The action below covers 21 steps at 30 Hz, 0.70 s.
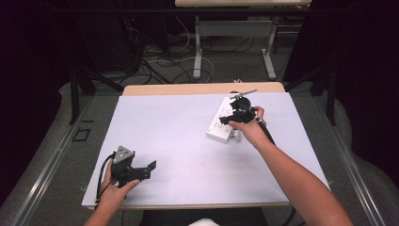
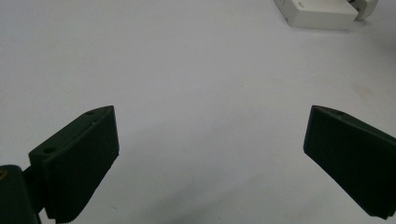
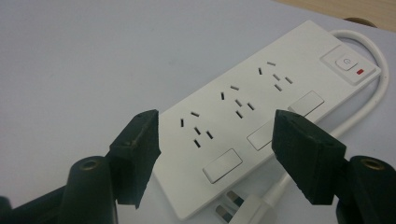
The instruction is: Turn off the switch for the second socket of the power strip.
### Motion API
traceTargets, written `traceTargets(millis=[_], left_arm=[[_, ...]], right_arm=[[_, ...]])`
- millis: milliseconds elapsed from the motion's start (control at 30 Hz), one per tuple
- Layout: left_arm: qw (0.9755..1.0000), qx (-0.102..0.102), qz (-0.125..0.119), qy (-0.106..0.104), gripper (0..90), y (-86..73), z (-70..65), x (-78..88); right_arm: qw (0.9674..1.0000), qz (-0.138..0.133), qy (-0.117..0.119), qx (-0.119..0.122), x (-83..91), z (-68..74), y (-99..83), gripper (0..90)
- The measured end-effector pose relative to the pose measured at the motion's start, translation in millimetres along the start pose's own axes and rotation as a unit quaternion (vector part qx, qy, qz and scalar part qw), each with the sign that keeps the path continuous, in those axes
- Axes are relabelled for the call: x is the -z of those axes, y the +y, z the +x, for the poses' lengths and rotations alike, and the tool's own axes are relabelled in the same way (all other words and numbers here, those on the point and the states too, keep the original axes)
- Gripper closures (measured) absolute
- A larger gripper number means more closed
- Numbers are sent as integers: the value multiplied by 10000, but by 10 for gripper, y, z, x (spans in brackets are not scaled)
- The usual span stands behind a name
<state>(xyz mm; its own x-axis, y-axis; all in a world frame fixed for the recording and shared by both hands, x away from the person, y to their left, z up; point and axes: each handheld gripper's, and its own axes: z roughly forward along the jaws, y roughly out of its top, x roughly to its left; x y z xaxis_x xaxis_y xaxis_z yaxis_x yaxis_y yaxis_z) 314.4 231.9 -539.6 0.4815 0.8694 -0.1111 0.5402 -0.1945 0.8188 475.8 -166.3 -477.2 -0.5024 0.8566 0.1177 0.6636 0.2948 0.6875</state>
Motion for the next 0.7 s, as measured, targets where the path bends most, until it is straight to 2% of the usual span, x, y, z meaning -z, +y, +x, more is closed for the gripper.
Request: traceTargets(millis=[200,300,367,533,700], left_arm=[[10000,-5,9,2,34,-3,5,7],[10000,1,6,1,35,-3,3,9],[10000,5,-3,0,35,-2,0,8],[10000,2,-5,-1,35,0,-4,6],[10000,4,-13,0,34,-1,-6,3]], right_arm=[[9997,43,215,-133,73,70,-20,318],[9995,36,290,-104,106,95,-28,313],[9995,33,307,-16,136,116,-32,305],[9993,32,384,8,196,175,-40,267],[9990,20,385,226,251,225,-60,212]])
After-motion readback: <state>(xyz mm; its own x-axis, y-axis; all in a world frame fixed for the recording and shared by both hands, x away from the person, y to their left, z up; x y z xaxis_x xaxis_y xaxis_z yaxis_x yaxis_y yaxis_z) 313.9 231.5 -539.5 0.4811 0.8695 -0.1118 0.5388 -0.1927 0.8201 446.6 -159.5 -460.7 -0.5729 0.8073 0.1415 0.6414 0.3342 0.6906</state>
